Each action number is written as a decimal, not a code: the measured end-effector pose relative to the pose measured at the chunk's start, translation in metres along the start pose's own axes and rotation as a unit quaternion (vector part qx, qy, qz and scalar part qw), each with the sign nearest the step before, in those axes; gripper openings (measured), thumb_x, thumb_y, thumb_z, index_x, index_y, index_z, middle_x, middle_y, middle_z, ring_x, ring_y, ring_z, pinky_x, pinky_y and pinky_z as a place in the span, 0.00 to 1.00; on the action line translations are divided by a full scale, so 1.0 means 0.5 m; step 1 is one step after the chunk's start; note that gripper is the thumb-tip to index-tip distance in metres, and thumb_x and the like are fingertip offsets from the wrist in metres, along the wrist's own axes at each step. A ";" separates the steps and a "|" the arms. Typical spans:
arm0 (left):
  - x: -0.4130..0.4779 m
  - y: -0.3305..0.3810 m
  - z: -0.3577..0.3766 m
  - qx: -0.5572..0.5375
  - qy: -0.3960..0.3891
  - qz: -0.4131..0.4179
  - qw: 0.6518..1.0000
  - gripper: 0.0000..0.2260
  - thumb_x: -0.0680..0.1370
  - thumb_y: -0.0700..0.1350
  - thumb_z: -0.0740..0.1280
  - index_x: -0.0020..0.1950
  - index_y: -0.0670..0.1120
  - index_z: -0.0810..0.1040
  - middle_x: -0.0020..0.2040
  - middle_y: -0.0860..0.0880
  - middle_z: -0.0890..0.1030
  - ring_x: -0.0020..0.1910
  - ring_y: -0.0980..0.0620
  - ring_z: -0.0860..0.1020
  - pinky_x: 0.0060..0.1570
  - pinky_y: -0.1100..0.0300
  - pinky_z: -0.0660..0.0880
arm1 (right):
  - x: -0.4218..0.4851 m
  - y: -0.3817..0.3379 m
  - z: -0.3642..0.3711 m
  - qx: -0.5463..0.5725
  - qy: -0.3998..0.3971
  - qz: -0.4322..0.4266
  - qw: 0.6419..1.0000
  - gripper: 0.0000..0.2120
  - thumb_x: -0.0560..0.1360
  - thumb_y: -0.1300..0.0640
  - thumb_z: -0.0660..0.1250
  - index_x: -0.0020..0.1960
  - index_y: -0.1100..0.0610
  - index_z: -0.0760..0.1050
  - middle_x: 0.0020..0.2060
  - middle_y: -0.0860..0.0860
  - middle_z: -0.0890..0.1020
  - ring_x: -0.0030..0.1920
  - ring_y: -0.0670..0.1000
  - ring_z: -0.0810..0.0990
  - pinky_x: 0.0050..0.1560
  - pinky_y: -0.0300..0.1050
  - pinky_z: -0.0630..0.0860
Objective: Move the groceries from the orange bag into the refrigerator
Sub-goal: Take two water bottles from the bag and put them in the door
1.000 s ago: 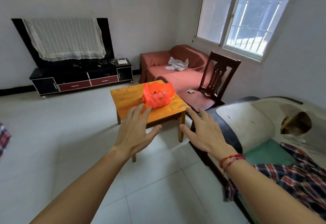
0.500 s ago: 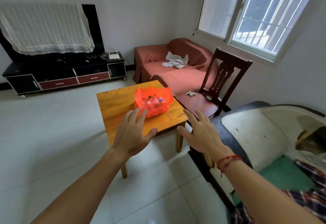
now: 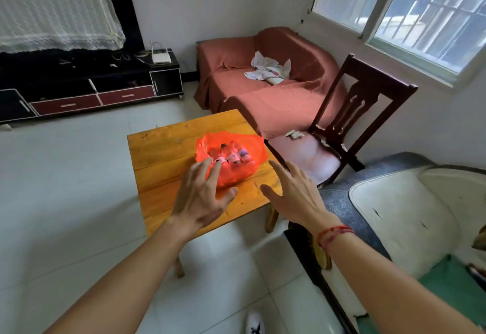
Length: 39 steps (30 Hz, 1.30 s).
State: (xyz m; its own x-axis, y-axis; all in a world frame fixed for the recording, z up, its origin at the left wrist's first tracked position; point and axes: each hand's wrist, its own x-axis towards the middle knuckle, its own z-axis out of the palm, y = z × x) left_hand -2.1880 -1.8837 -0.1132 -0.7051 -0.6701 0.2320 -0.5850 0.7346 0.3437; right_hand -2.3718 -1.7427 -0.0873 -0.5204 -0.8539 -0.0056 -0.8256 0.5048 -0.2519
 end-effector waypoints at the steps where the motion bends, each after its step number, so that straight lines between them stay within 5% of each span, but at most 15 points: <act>1: 0.022 -0.007 0.012 0.001 -0.005 -0.003 1.000 0.36 0.73 0.67 0.57 0.74 0.45 0.69 0.72 0.42 0.70 0.70 0.42 0.67 0.68 0.48 0.66 | 0.031 0.003 0.009 0.003 -0.006 -0.004 1.000 0.35 0.78 0.33 0.58 0.80 0.43 0.53 0.75 0.57 0.64 0.72 0.61 0.67 0.68 0.58 0.68; 19: 0.402 -0.114 0.241 -0.017 -0.087 -0.164 0.983 0.36 0.73 0.66 0.60 0.75 0.46 0.66 0.75 0.46 0.65 0.73 0.45 0.62 0.71 0.51 0.64 | 0.562 0.115 0.170 0.059 -0.127 -0.045 0.989 0.35 0.77 0.36 0.59 0.80 0.45 0.53 0.74 0.56 0.66 0.70 0.61 0.69 0.64 0.58 0.70; 32: 0.493 -0.179 0.366 -0.086 -0.142 -0.204 0.965 0.34 0.72 0.66 0.58 0.73 0.47 0.67 0.72 0.46 0.68 0.71 0.43 0.66 0.67 0.47 0.69 | 0.666 0.088 0.267 0.055 -0.220 -0.019 0.974 0.35 0.78 0.35 0.60 0.80 0.46 0.53 0.77 0.57 0.62 0.72 0.64 0.66 0.68 0.60 0.67; 39: 0.530 -0.208 0.426 -0.201 -0.175 -0.282 0.922 0.29 0.77 0.55 0.68 0.75 0.45 0.66 0.71 0.46 0.67 0.70 0.44 0.67 0.67 0.54 0.67 | 0.716 0.087 0.322 0.094 -0.260 0.014 0.961 0.34 0.78 0.38 0.61 0.79 0.46 0.55 0.74 0.57 0.66 0.68 0.64 0.70 0.62 0.60 0.72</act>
State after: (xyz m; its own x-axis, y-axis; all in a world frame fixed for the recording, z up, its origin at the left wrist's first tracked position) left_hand -2.3994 -2.1152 -0.2812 -0.4614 -0.8066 -0.3695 -0.7517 0.1342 0.6457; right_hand -2.5592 -2.0468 -0.2560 -0.3217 -0.8127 -0.4859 -0.7332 0.5385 -0.4152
